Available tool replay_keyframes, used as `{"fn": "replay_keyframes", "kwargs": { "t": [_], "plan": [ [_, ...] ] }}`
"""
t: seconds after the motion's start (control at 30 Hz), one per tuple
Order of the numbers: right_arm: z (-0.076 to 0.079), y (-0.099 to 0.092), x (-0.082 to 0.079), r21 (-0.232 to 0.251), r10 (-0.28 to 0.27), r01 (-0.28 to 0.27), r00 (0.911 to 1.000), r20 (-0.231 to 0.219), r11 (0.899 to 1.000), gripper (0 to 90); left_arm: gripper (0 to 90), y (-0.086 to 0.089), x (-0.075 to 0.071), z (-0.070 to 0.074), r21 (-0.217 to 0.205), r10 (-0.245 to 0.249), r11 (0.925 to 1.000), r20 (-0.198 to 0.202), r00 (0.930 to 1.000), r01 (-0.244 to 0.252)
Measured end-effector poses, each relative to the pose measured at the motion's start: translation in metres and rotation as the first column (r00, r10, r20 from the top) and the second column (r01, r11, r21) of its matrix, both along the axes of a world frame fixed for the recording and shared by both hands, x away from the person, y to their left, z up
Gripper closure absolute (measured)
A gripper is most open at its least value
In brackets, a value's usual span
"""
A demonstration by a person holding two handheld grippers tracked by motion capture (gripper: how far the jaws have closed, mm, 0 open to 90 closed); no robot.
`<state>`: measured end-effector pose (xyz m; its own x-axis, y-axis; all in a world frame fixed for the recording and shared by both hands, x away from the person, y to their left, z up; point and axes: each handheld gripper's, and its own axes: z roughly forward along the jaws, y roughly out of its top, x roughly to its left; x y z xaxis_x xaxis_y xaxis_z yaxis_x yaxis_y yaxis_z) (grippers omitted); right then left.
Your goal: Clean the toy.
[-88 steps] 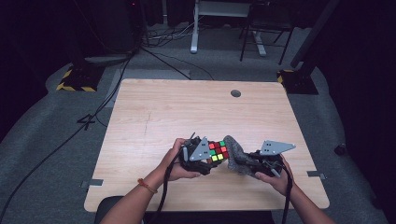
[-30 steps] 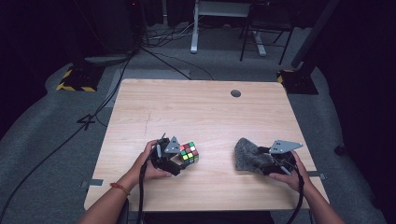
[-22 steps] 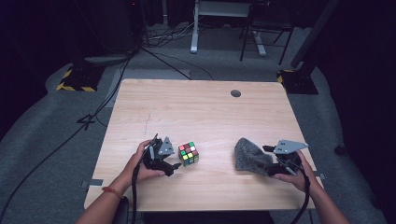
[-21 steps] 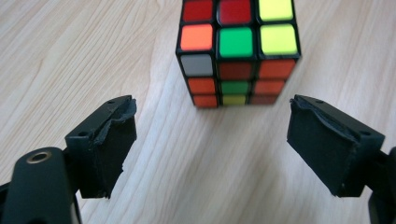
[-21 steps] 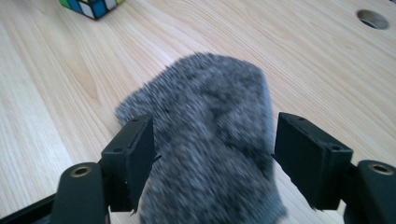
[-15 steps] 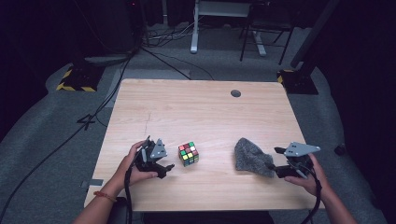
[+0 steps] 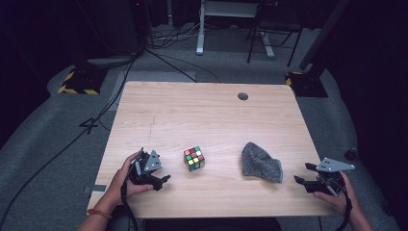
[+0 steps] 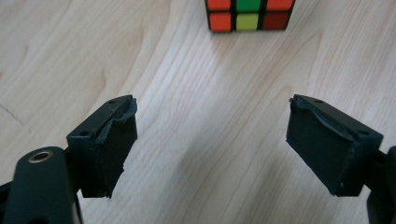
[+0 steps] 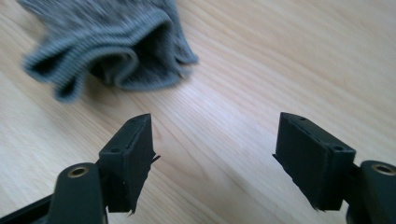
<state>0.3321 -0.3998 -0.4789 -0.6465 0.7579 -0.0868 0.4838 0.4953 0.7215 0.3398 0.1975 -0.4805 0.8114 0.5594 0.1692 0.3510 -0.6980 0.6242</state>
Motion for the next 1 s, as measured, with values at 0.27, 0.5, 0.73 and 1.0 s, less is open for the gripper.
{"fn": "replay_keyframes", "kwargs": {
  "t": [0.27,0.5,0.73,1.0],
  "plan": [
    [-0.020,-0.005,0.013,0.037,-0.111,0.113,0.9931,-0.037,0.993,24.7,16.8,0.006,-0.002,-0.012,-0.018,-0.004,0.9998,-0.036,0.9994,0.003],
    [-0.024,-0.010,0.012,0.082,-0.144,0.146,0.9891,-0.031,0.986,23.5,16.7,0.021,0.003,-0.022,-0.156,0.031,0.9865,-0.117,0.9927,-0.050],
    [-0.024,-0.008,0.015,0.081,-0.142,0.144,0.9893,-0.034,0.986,21.4,14.7,0.022,0.001,-0.023,-0.163,0.056,0.9839,-0.108,0.9926,-0.073],
    [-0.024,-0.007,0.016,0.080,-0.146,0.148,0.9887,-0.035,0.986,21.1,14.6,0.021,-0.003,-0.023,-0.163,0.096,0.9800,-0.111,0.9892,-0.114]
  ]
}}
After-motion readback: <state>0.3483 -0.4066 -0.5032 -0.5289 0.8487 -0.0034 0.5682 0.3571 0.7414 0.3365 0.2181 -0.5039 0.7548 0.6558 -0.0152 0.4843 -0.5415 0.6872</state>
